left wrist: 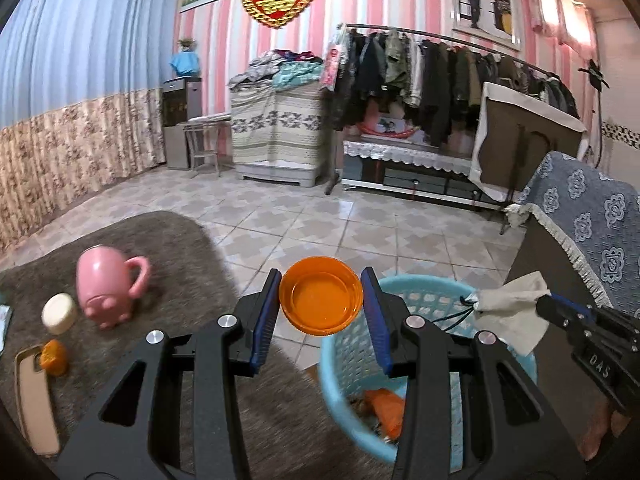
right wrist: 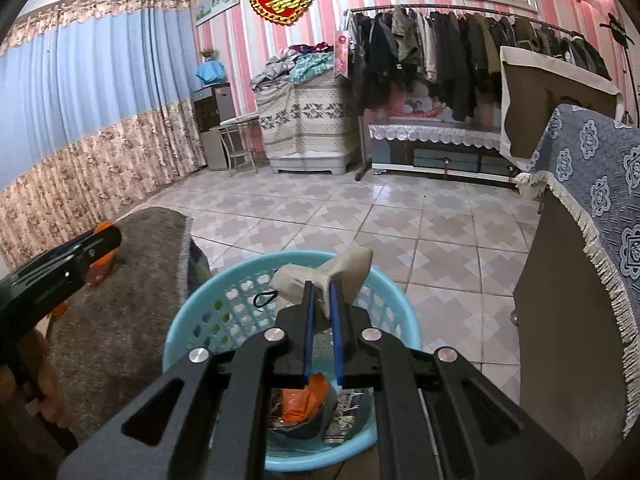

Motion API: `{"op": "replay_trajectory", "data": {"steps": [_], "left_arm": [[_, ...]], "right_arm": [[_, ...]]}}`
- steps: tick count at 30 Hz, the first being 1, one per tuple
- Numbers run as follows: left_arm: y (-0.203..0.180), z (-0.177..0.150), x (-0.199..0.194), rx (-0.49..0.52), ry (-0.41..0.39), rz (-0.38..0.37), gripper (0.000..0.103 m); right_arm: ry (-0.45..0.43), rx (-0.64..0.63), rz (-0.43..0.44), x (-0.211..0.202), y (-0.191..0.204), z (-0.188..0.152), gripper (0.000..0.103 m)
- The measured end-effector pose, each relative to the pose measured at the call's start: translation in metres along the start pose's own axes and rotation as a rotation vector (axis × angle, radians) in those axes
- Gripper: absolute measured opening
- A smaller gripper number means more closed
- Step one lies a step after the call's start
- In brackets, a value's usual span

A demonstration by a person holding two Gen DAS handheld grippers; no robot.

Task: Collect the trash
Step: 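Carry the bowl and cloth over the blue basket and open both grippers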

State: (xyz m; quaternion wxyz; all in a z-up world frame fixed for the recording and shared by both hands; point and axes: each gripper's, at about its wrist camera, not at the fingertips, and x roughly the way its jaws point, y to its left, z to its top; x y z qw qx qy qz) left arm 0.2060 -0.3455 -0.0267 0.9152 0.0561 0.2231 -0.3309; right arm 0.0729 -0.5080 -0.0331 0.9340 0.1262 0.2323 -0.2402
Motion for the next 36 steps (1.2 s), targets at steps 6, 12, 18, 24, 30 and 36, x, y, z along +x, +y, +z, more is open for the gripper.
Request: {"op": "replay_trajectory", "data": {"steps": [6,12,18,24,30,36], "left_arm": [[-0.027,0.005,0.018,0.033,0.043,-0.046,0.04],[-0.043,-0.005,0.032,0.021,0.055,-0.081,0.04],[-0.047,-0.018,0.049,0.056,0.114,-0.077,0.04],[-0.038,-0.019,0.048,0.072,0.115,-0.042,0.069],[-0.01,-0.009,0.034,0.02,0.074,-0.004,0.085],[0.013,-0.003,0.025,-0.018,0.059,0.037,0.086]], "right_arm": [[0.019,0.036,-0.023,0.007,-0.014,-0.001,0.008],[0.034,0.032,-0.038,0.007,-0.014,-0.002,0.008],[0.061,0.042,-0.056,0.013,-0.012,-0.004,0.008],[0.084,0.058,-0.062,0.023,-0.005,-0.009,0.008],[0.088,0.028,-0.074,0.03,0.008,-0.01,0.009],[0.108,0.022,-0.087,0.04,0.019,-0.014,0.012]]}}
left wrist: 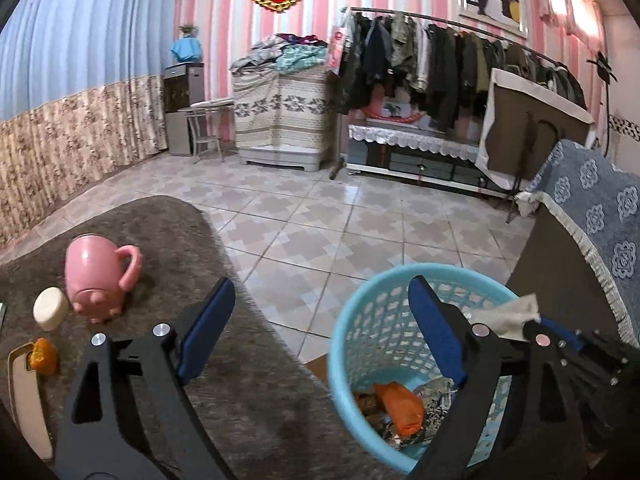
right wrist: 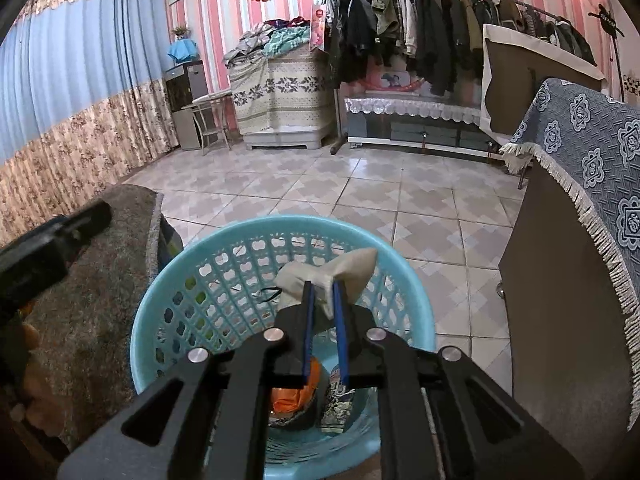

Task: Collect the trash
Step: 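Carry the bowl and cloth over the blue basket and open both grippers, then move both tools back over the rug toward the blue plastic bag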

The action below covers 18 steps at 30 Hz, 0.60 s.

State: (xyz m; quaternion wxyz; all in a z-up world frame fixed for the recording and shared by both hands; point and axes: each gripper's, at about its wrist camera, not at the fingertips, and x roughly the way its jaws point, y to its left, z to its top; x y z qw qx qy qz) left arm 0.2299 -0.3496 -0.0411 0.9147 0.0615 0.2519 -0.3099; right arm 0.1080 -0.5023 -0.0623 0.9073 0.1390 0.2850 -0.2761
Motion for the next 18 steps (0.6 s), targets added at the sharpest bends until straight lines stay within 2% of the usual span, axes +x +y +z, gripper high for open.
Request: {"op": "replay_trajectory", "data": {"steps": [1,2,3,4,6,8,11,14,18], "left_arm": [[0.002,0.001,-0.001,-0.005,-0.001,0.003,0.086],[0.006,0.003,-0.002,-0.014,-0.001,0.008,0.087],[0.009,0.004,-0.003,-0.017,-0.001,0.011,0.087],[0.012,0.005,-0.005,-0.019,-0.002,0.021,0.088],[0.013,0.005,-0.008,-0.008,-0.008,0.043,0.089],[0.017,0.008,-0.011,0.005,-0.013,0.069,0.09],[0.025,0.012,-0.018,-0.005,-0.015,0.088,0.091],[0.032,0.014,-0.026,-0.026,-0.012,0.098,0.093],[0.041,0.016,-0.044,0.0,-0.03,0.134,0.095]], "right_arm": [[0.005,-0.011,-0.007,0.002,0.004,-0.001,0.017],[0.008,-0.018,-0.008,0.003,0.005,-0.002,0.032],[0.009,-0.027,-0.011,0.004,0.009,-0.003,0.041],[0.001,-0.035,-0.019,0.003,0.011,-0.004,0.056],[-0.015,-0.048,-0.03,0.0,0.016,-0.003,0.061],[-0.033,-0.054,-0.037,-0.006,0.019,-0.002,0.073],[-0.076,-0.06,-0.047,-0.018,0.025,0.002,0.085],[-0.11,-0.075,-0.065,-0.03,0.033,0.005,0.091],[-0.141,-0.09,-0.051,-0.044,0.043,0.01,0.092]]}}
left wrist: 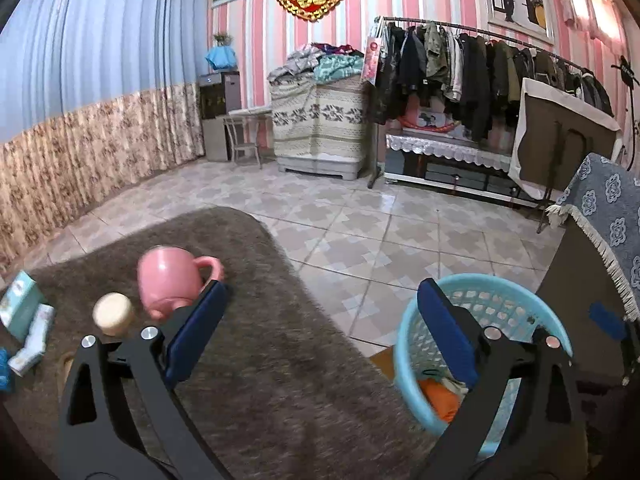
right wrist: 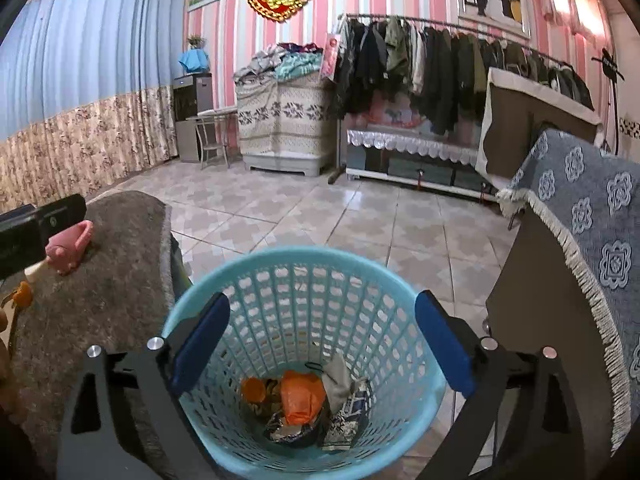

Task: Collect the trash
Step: 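Move both tools back over the rug toward the blue plastic bag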

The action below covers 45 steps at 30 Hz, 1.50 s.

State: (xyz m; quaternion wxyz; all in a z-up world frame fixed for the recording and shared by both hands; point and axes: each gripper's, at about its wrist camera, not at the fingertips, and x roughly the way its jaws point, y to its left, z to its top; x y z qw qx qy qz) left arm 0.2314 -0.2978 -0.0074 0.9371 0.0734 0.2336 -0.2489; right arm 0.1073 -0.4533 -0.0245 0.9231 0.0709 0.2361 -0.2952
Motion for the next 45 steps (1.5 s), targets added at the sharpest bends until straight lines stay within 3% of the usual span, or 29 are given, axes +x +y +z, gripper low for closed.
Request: {"op": "replay_trajectory", "data": {"steps": [15,20,35,45], "left_arm": [[0.088,-0.011,-0.08,-0.082,-0.064,0.15,0.097],[0.116,-0.028,-0.099,-0.073,-0.05,0.223,0.097],[0.222,-0.083,-0.142,-0.248,0.005,0.317,0.097],[0.263,-0.121,-0.16,-0.231,0.053,0.428,0.097]], "right_arm": [[-0.053,-0.004,0.181,-0.025,0.051,0.012,0.093],[-0.058,-0.032,0.221,-0.031,0.078,0.011,0.093],[-0.053,-0.179,0.311,-0.049,0.155,-0.004,0.093],[-0.003,-0.218,0.348,-0.044,0.178,-0.02,0.093]]}}
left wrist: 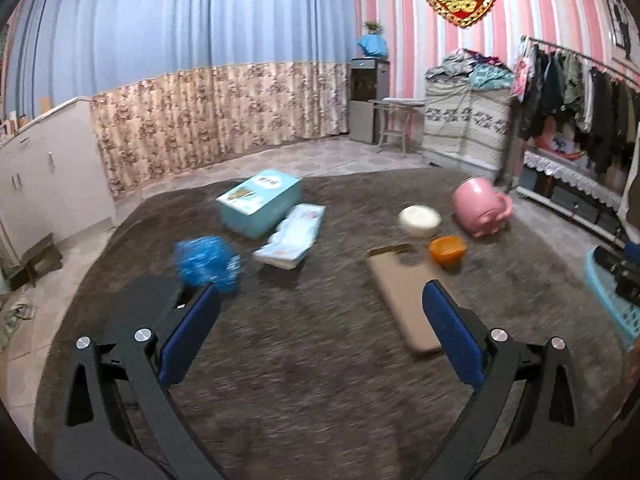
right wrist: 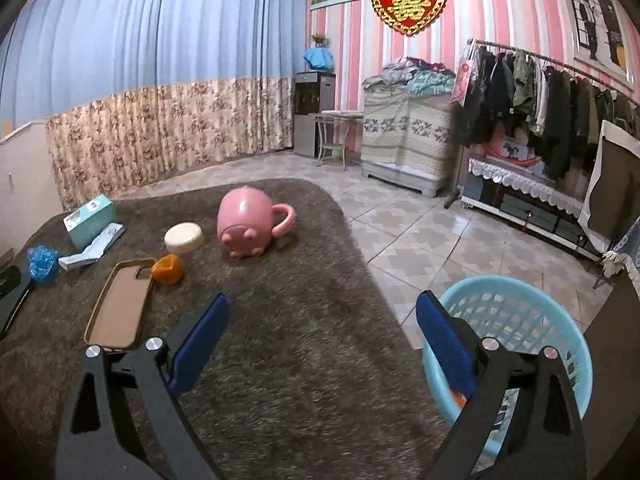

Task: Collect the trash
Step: 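Move both tools back over the rug toward the blue plastic bag, then close the left gripper on the blue plastic bag and lift it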

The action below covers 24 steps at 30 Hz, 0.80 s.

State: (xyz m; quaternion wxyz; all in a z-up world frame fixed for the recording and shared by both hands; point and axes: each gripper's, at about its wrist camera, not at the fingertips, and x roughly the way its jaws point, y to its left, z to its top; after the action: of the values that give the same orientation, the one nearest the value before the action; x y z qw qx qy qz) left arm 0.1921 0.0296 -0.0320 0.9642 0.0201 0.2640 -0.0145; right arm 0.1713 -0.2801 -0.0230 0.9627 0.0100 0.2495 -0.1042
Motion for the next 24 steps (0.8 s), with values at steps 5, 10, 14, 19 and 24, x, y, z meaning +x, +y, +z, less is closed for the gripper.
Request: {"op": "replay_trajectory", "data": {"steps": [5,10,14,19,24], "left_arm": [[0.034,-0.009,0.009,-0.025,0.026,0.061,0.097],[0.061,-0.012,0.025,-0.086,0.057,0.082,0.097],[0.074,-0.011,0.037,-0.084,0.054,0.115,0.097],[0.093,-0.002,0.06,-0.112,0.078,0.115,0.097],[0.104,0.017,0.094,-0.118,0.111,0.157,0.097]], "right_arm": [[0.007,-0.008,0.021,0.006,0.011,-0.004,0.093],[0.044,-0.028,0.05,0.021,0.028,-0.008,0.093],[0.07,-0.019,0.103,0.031,0.04,-0.009,0.093],[0.084,-0.091,0.119,0.052,0.065,-0.011,0.093],[0.107,-0.147,0.15,0.073,0.088,-0.007,0.093]]}}
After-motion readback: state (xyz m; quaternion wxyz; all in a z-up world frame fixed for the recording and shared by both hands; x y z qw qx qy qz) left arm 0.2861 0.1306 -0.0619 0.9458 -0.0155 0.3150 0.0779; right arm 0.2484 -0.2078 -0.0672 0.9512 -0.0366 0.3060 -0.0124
